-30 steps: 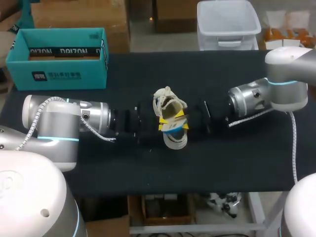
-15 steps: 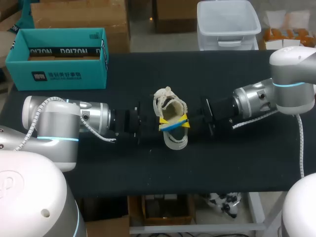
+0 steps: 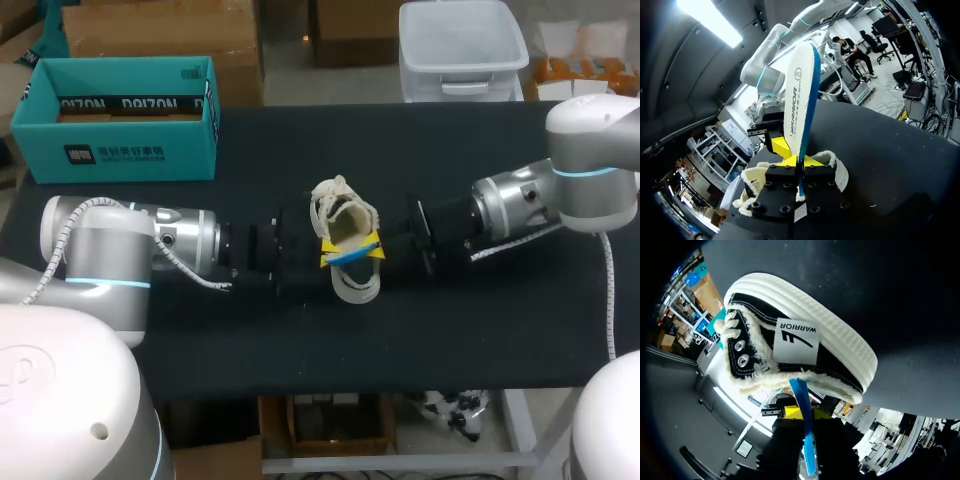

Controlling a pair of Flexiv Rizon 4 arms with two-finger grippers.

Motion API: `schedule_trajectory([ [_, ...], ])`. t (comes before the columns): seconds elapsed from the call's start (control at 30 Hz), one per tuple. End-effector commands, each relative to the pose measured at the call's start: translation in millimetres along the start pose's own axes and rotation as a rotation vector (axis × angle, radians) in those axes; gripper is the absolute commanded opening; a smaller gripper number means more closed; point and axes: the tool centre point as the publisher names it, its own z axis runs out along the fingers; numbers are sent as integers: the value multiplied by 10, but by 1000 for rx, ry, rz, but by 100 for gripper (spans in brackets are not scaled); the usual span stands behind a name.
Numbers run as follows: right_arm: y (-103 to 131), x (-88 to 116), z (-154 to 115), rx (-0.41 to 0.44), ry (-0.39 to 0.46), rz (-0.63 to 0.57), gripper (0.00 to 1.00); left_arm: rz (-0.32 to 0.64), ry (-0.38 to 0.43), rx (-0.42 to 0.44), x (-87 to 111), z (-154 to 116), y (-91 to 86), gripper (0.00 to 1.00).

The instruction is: Open the shoe tongue, take the insole out of the shoe, put the insole back into the shoe, and pack the shoe into the shoebox

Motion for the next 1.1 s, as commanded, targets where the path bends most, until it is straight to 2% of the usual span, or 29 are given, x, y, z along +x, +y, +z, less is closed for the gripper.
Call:
schedule_trajectory([
  [0.03,83,11,8,14,0,-1,0,0,-8,-21,1,65,43,0],
  [0.43,354,134,56,48,-32,-16,0,-21,1,-76,-64,134,255,0],
  [0.57,339,128,59,49,-34,-14,0,-21,5,-78,-54,129,266,0],
  [0.7,213,109,51,25,-33,-7,0,-22,4,-73,-48,104,255,0],
  [0.73,168,102,47,17,-35,-2,6,-21,3,-71,-49,98,248,0],
  [0.77,121,95,44,7,-37,2,28,-20,2,-70,-51,93,242,0],
  [0.87,-10,63,27,-23,-39,10,46,-18,-3,-66,-58,83,228,0],
  [1.1,-203,-26,-37,-59,-11,-5,43,-23,-9,-63,-60,81,225,0],
])
